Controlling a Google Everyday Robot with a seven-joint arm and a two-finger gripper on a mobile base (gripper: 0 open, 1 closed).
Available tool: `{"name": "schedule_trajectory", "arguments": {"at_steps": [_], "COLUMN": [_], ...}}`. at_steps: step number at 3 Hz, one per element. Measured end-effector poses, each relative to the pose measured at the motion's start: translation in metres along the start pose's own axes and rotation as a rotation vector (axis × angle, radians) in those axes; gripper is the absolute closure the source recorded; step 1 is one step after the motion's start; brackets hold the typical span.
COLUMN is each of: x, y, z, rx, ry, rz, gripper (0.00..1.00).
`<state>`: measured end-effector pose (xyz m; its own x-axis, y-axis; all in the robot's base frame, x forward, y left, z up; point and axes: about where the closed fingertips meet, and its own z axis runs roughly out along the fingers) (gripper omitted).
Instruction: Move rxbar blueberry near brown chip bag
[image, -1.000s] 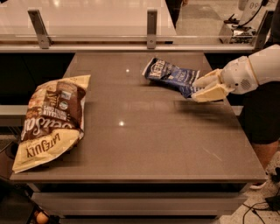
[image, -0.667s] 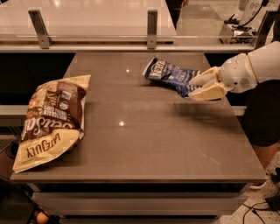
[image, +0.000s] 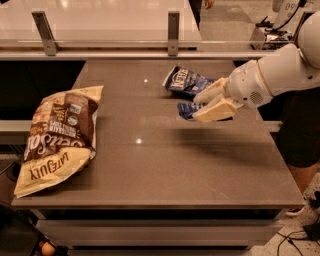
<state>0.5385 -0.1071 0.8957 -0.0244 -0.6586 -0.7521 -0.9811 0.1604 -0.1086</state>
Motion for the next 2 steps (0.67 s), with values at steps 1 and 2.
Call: {"name": "schedule_trajectory", "arguments": {"at_steps": [1, 2], "x": [-0.028, -0.056], "y": [0.027, 0.053], "z": [0.024, 0.053], "rx": [0.016, 0.009], "ry": [0.046, 0.086], "rz": [0.004, 0.008], "gripper": [1.00, 1.00]}}
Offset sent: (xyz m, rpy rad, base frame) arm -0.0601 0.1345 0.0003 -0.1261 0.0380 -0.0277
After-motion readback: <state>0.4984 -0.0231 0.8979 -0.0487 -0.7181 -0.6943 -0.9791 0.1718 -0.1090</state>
